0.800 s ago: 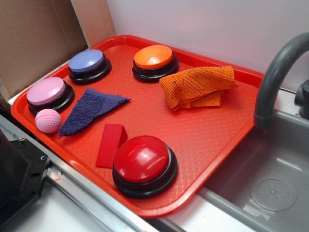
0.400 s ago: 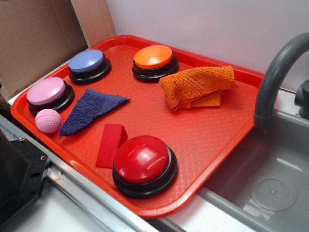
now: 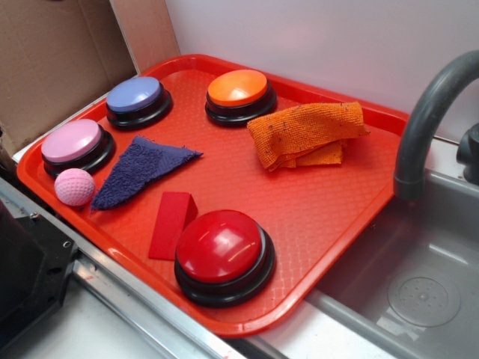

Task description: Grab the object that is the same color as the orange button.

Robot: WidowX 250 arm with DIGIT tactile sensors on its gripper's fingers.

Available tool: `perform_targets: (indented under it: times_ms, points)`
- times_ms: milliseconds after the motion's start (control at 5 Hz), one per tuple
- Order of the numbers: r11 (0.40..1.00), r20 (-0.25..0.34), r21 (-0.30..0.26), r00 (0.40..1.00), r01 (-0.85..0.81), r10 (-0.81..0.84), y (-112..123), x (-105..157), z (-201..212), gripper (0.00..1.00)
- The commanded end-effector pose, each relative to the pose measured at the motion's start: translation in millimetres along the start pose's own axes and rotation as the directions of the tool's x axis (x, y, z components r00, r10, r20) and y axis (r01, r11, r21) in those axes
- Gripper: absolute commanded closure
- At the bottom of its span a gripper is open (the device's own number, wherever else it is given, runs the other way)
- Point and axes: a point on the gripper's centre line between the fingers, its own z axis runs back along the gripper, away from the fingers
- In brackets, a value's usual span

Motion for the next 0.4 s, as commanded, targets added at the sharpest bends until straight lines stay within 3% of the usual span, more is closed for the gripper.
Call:
perform_targets:
  times_ms: [0,200]
  points:
    - [0.998,0.070,-0.029,0.996,0.063,-0.060,33,85,7,0.00]
    - [0.966,0.019,-0.002,0.966,0.258,-0.258,-8,135,5,0.00]
